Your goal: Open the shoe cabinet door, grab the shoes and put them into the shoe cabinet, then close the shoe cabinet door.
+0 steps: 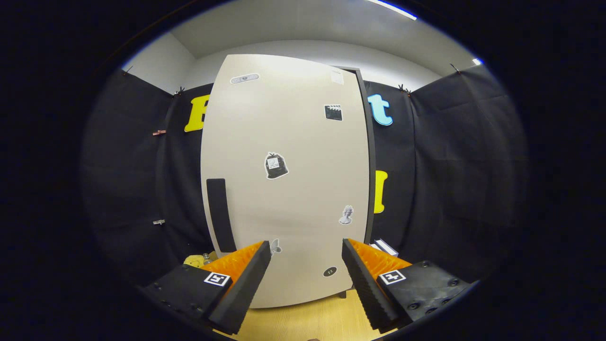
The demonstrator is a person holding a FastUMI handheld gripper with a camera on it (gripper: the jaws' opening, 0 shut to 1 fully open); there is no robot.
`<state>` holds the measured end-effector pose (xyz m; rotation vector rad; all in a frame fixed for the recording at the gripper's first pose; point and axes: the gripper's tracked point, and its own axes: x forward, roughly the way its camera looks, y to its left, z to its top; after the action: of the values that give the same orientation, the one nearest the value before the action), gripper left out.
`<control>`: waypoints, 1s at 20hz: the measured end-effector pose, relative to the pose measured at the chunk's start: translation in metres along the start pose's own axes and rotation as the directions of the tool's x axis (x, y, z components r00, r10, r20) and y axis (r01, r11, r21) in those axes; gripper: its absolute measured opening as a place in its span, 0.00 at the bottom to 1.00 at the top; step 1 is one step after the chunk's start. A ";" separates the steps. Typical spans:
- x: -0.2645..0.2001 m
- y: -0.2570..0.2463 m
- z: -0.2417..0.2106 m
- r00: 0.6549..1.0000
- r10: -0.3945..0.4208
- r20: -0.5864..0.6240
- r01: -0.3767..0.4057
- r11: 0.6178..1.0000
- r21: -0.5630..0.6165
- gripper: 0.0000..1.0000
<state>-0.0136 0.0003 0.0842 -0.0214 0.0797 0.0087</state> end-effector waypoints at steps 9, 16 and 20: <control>-0.006 -0.042 -0.018 1.000 0.007 -0.014 -0.007 0.999 0.033 0.98; -0.008 -0.039 -0.033 0.994 0.097 -0.049 -0.096 0.995 0.031 0.99; -0.012 -0.029 -0.041 0.982 0.175 -0.070 -0.173 0.984 0.027 0.99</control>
<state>-0.0283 -0.0298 0.0444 0.0062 0.1534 0.1823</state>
